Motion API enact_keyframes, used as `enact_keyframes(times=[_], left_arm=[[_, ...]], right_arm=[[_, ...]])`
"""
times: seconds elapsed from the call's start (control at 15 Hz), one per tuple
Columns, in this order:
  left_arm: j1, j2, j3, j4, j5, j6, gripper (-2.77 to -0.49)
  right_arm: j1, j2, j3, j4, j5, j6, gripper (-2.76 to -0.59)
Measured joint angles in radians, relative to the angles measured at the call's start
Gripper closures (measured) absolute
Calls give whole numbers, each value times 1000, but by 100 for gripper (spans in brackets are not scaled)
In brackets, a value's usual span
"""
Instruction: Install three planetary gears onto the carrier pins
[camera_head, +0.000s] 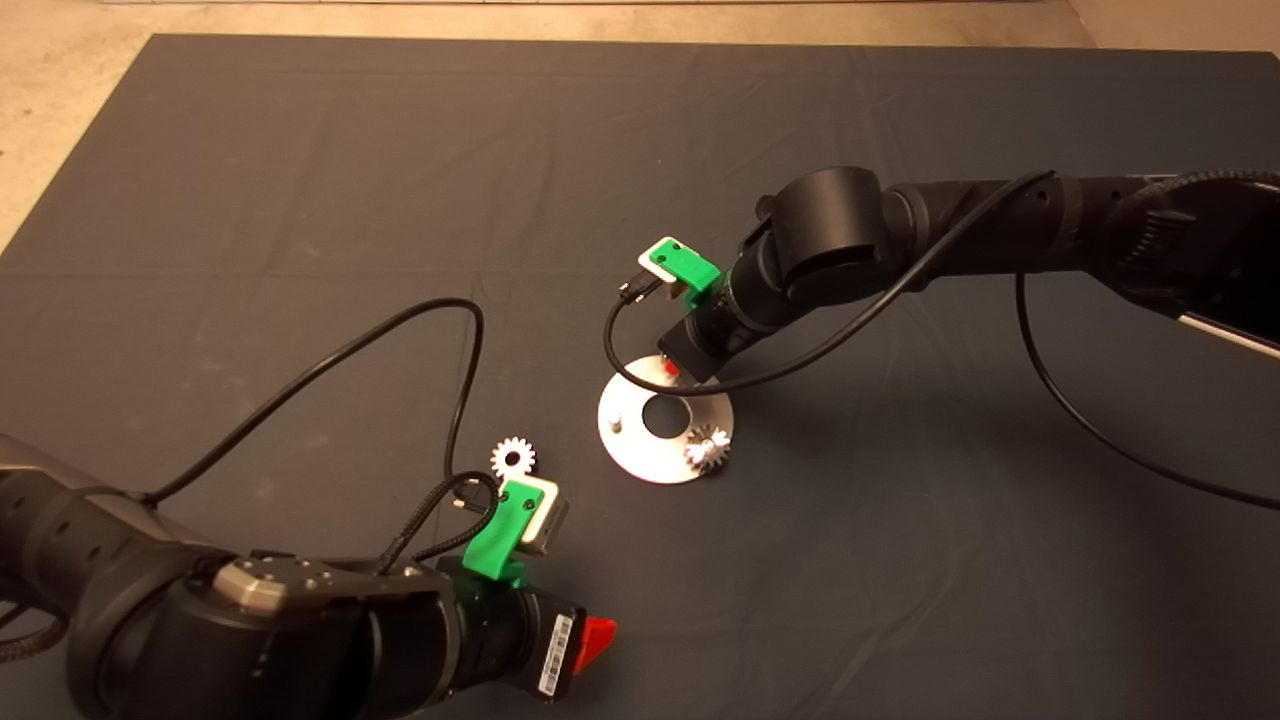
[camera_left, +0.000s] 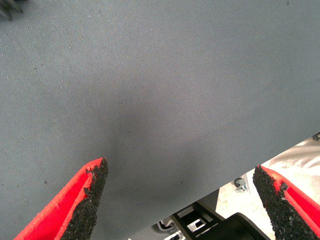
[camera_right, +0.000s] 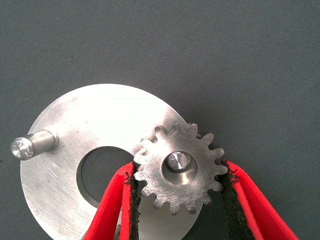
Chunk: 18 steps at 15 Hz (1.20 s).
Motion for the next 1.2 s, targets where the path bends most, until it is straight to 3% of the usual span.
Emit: enact_keyframes(times=[0.27, 1.2], left_arm=[[0, 0, 0, 0, 0, 0, -207], [0, 0, 0, 0, 0, -1, -207]], right_arm=[[0, -6, 5, 0, 7, 0, -89], [0, -15, 21, -8, 4, 0, -89]])
